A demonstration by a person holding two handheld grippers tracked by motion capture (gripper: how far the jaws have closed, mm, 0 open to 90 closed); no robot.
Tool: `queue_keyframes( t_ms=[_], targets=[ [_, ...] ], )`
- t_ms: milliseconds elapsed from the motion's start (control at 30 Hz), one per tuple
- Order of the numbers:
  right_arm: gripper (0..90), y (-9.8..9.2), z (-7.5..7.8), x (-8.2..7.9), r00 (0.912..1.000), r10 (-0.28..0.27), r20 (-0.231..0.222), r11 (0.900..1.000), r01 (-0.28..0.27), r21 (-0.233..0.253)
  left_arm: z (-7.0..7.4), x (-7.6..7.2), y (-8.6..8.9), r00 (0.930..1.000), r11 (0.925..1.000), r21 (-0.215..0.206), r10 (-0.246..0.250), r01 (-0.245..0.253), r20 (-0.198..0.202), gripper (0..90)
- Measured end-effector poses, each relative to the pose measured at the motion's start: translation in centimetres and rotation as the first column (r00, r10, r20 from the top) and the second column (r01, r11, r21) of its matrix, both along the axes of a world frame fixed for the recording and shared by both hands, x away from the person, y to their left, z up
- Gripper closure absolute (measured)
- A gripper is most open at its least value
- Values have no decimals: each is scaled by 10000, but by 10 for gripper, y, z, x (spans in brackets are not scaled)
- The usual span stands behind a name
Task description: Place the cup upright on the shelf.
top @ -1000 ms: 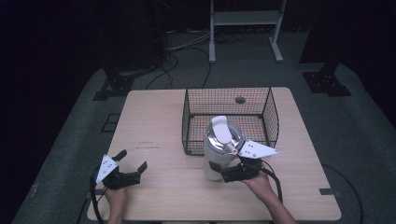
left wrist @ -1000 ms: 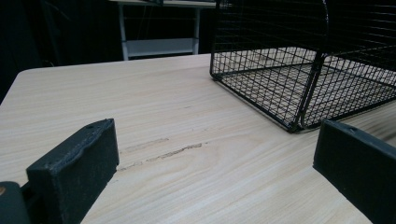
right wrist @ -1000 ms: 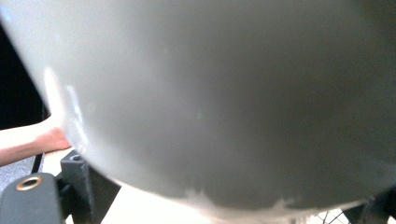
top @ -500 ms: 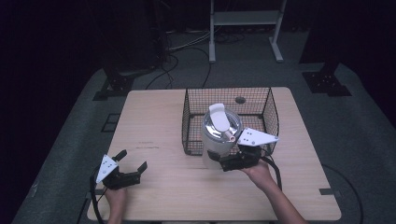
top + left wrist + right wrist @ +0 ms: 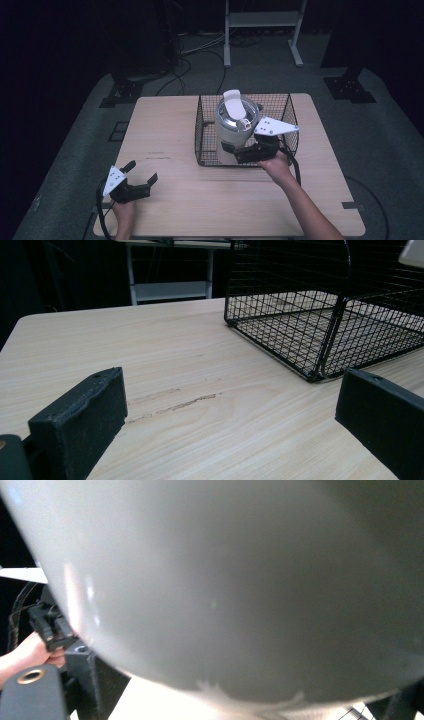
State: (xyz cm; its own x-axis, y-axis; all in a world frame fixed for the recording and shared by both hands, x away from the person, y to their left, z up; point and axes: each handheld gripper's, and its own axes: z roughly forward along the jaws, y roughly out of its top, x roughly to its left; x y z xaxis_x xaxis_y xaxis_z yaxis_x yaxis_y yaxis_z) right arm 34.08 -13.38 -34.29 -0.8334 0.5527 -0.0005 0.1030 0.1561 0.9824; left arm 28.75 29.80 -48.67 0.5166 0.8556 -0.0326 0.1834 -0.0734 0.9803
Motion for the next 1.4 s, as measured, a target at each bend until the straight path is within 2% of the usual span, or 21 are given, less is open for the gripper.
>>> queue_keyframes(
  t_ms=[233,533,800,867,967,1233,1400],
  targets=[
    [93,0,13,18,9999,-120,59,9999,121,-103,0,0,0,10000,10000,6,-7,7,17,0],
    [93,4,21,42,9997,-198,147,9995,202,-235,0,0,0,10000,10000,-17,-4,4,24,0],
    [93,6,18,65,9997,-219,-111,9997,219,65,0,0,1,10000,10000,-31,-14,14,16,0],
    [93,7,18,70,9992,-252,-305,9996,255,101,0,0,1,10000,10000,-52,-13,13,20,0],
    [93,9,16,78,9992,-310,-236,9995,311,15,0,0,1,10000,10000,-14,-12,12,3,0],
    [93,14,14,98,9984,-346,-439,9991,357,242,0,-1,1,10000,10000,-83,-12,11,-17,0],
    [93,18,12,108,9982,-430,-426,9988,439,199,0,-1,1,10000,9999,-152,-33,33,7,0]
  ],
)
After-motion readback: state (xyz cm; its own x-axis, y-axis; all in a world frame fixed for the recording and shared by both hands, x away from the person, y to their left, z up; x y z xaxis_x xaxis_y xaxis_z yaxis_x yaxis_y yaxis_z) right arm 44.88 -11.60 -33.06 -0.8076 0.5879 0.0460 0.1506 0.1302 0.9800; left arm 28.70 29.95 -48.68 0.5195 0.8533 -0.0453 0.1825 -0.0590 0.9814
